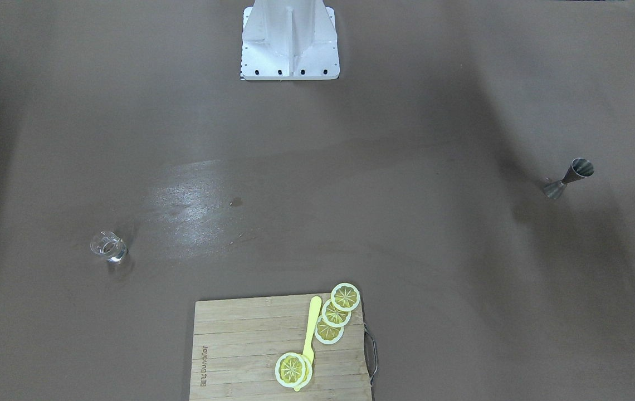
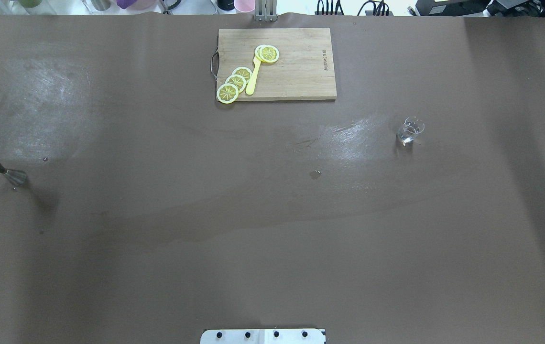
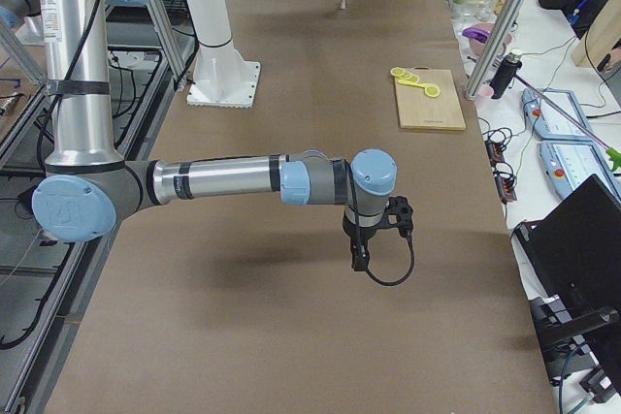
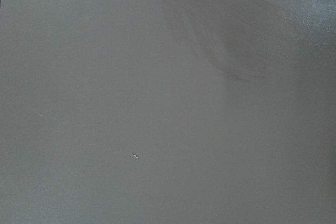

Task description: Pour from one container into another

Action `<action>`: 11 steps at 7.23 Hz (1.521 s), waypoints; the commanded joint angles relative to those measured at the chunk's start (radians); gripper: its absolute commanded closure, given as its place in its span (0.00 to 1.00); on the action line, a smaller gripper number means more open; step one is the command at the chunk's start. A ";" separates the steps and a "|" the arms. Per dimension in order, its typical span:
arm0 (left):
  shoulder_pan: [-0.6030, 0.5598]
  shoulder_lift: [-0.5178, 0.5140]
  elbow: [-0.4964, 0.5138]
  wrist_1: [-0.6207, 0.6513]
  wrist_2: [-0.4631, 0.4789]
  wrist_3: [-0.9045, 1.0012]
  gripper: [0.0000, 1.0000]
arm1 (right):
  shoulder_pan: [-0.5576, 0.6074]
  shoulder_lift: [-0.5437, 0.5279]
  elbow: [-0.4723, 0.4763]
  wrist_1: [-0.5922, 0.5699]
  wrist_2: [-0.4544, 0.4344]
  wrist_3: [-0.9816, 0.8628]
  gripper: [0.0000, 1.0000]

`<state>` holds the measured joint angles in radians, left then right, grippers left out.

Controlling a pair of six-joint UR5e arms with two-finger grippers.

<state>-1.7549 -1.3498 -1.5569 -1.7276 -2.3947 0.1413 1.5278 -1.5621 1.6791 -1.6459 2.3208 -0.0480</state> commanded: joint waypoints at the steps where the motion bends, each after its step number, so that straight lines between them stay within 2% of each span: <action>1: 0.000 0.000 0.002 0.000 0.000 0.000 0.01 | 0.000 -0.003 0.001 0.021 0.002 0.000 0.00; 4: 0.000 0.000 0.003 0.000 0.000 0.001 0.01 | -0.003 0.048 0.005 0.021 0.002 0.002 0.00; 6: 0.000 0.000 0.003 -0.001 0.000 0.000 0.01 | -0.023 0.140 -0.019 0.014 0.002 0.003 0.00; 7: 0.000 0.000 0.003 -0.001 0.000 0.000 0.01 | -0.035 0.143 -0.001 0.020 0.005 0.002 0.00; 8: 0.000 0.000 0.001 -0.001 0.000 0.000 0.01 | -0.057 0.151 0.034 0.020 0.000 0.005 0.00; 11: 0.000 0.000 0.005 -0.001 0.000 0.000 0.01 | -0.135 0.275 0.022 0.020 0.017 0.000 0.00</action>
<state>-1.7549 -1.3499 -1.5535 -1.7288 -2.3945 0.1417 1.4241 -1.3336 1.7004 -1.6279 2.3267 -0.0441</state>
